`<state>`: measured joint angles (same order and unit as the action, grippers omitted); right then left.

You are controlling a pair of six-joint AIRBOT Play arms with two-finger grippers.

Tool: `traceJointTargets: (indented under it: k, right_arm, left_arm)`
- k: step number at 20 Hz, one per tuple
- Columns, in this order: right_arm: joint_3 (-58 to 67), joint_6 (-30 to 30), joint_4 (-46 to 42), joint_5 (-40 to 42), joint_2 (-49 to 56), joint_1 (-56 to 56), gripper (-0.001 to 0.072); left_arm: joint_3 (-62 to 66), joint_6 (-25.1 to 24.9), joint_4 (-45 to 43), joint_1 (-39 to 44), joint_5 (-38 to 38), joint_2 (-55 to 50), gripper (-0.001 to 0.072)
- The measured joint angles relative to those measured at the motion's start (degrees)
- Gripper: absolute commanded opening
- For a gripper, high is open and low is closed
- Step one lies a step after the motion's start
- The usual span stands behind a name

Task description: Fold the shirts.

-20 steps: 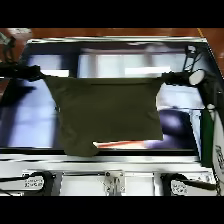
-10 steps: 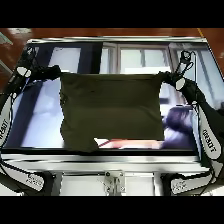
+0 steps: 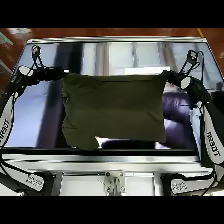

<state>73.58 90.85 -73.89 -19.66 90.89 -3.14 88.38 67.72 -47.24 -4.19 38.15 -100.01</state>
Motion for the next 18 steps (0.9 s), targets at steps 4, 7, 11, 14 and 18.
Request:
traceJointTargets:
  k: [4, 7, 11, 14, 18]
  right_arm:
    - [0.00, -0.44, -0.09, -2.54, -0.92, 0.15, 0.0061]
    - [0.00, -0.44, -0.20, -4.31, -0.46, 0.13, 0.0061]
    - [0.00, -0.44, -0.13, -6.19, 0.20, 0.13, 0.0628]
    - [0.28, -0.92, -1.29, -10.36, -1.81, -0.76, 0.0628]
    - [0.39, -1.55, -11.85, -28.35, -8.28, -6.25, 0.0547]
  left_arm:
    - [0.72, -0.55, 0.11, -0.13, 2.40, 0.11, 0.0040]
    - [0.85, -0.66, 0.13, 0.11, 3.19, -0.83, 0.0040]
    - [0.96, 0.42, 0.13, 0.26, 5.44, -1.95, 0.0606]
    - [2.62, 1.09, -1.40, -1.77, 13.07, -1.62, 0.0532]
    - [4.61, 7.37, -12.61, -9.70, 34.80, 0.44, 0.0506]
